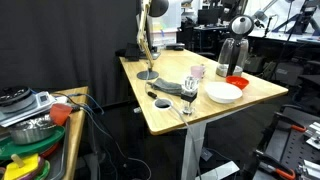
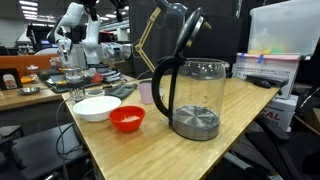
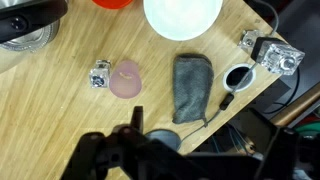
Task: Pour some rice from the orange bowl into the white bowl
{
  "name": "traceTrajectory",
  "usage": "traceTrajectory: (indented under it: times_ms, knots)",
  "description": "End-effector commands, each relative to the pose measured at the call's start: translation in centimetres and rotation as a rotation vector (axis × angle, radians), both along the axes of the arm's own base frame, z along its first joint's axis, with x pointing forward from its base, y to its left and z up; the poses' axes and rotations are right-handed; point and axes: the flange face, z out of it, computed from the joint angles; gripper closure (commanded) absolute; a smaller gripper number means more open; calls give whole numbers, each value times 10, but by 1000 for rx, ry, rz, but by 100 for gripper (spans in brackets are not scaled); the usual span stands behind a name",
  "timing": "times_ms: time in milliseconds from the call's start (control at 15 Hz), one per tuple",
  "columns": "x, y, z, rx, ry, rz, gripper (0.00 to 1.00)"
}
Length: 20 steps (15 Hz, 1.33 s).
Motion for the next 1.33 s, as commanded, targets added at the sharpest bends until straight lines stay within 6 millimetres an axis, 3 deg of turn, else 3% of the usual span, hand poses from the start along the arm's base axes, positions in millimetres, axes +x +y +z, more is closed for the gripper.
traceTrajectory:
  times_ms: [0,400,867,933,1267]
  knots:
    - [0,0,1,0,1,0,0]
    - [-26,-25,-16,-61,42,-116,0]
    - [-93,-62,-75,-111,196,-242,0]
    - [-81,-60,-72,-107,181,-217,0]
    - [-92,-61,-77,-100,187,-231,0]
